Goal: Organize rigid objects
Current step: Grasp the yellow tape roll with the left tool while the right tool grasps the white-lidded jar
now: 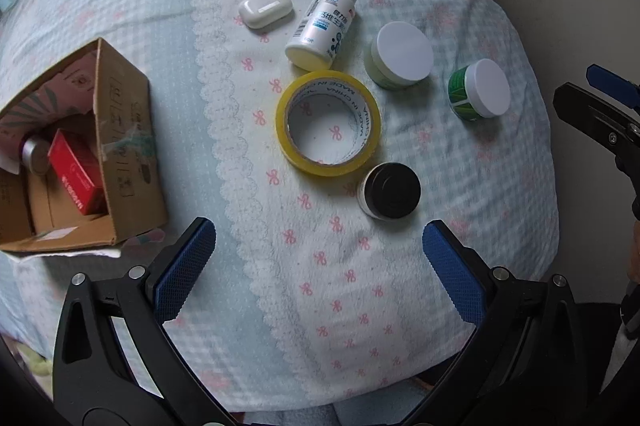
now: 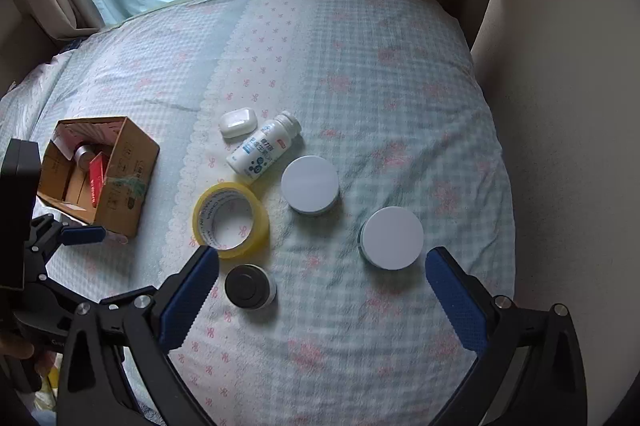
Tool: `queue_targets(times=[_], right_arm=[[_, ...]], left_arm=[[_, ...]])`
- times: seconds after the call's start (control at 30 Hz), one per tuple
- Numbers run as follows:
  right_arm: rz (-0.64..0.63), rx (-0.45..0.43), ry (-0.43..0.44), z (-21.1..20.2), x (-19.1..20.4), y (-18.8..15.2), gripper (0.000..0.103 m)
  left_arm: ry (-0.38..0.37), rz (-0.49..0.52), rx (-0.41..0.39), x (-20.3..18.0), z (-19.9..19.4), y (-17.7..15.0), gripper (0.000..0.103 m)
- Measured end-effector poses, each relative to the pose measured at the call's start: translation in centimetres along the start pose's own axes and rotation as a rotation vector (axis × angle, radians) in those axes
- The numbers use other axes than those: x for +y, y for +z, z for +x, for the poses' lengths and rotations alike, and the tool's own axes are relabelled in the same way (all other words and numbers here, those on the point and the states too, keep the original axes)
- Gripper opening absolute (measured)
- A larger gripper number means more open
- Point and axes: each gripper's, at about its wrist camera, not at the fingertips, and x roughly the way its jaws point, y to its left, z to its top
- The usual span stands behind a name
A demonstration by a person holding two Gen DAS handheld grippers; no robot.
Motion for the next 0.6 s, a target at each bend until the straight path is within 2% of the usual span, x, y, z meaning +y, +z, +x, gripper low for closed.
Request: queue_targets(times=[0.3,0.6], right_arm=[[0.023,0.048,0.041,8.3,-1.3,1.4,0.103],[-0.028,0.108,0.069,15.2,-0.5,2.4,0.103]], left_arm=[[0.005,-0.051,0.042,-0.6,7.5,2.6,0.103],[0.057,-0.092,0.026,-1.1,11.6,4.0,0.103]])
